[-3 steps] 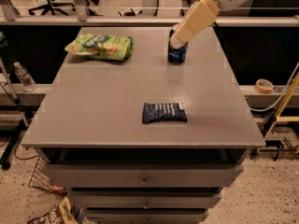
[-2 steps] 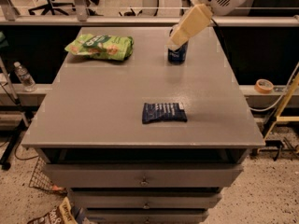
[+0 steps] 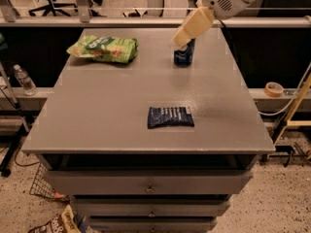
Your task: Move pepsi can near rxbar blueberry
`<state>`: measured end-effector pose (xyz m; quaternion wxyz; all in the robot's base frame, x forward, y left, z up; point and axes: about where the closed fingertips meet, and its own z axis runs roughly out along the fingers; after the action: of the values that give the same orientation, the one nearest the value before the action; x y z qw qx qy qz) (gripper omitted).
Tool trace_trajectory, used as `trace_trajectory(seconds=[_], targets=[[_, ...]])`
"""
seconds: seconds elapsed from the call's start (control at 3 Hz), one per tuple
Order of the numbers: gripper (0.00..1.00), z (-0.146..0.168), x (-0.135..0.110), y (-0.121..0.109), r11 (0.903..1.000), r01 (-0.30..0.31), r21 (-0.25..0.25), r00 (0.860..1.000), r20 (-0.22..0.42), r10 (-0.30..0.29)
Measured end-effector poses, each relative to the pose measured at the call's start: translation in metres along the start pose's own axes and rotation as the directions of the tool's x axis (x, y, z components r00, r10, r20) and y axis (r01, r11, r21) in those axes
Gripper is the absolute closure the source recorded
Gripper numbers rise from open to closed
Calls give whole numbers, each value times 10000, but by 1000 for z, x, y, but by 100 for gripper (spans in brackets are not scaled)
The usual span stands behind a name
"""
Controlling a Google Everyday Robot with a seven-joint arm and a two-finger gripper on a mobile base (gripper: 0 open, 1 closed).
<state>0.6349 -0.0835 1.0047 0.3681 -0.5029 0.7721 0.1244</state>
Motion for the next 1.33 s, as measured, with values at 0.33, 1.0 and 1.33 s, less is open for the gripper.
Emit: trace_trajectory(seconds=[0.33, 1.0, 1.33], targets=[[0, 23, 15, -29, 9942, -1063, -138, 9911, 794, 1071], [0, 55, 43, -61, 9666, -2561, 27, 9604, 1139, 2542], [0, 68, 53, -77, 9498, -3111, 336, 9449, 1179, 3053]])
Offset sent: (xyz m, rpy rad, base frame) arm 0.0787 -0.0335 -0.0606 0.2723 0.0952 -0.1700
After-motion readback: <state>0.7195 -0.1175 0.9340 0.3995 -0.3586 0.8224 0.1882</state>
